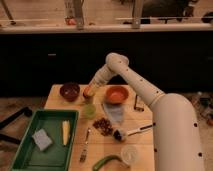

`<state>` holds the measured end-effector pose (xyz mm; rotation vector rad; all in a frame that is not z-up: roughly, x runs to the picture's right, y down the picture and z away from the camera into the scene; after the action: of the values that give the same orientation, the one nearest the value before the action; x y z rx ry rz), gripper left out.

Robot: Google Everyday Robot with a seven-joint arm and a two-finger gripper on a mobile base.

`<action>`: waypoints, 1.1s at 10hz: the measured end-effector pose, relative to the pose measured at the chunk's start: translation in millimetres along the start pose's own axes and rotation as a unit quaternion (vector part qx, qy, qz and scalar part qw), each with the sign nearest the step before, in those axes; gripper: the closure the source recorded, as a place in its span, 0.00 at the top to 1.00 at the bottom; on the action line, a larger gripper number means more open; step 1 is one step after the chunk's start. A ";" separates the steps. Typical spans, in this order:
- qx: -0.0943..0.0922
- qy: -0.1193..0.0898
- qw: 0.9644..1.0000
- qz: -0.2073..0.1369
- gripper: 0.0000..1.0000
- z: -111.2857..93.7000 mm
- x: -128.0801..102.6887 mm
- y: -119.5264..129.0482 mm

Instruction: Place apple in metal cup

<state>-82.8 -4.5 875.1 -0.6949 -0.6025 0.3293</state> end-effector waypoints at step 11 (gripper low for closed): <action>-0.003 0.000 1.000 -0.001 0.69 2.5 0.1 -3.4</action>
<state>-84.0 -5.6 879.0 -0.6996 -0.6043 0.3251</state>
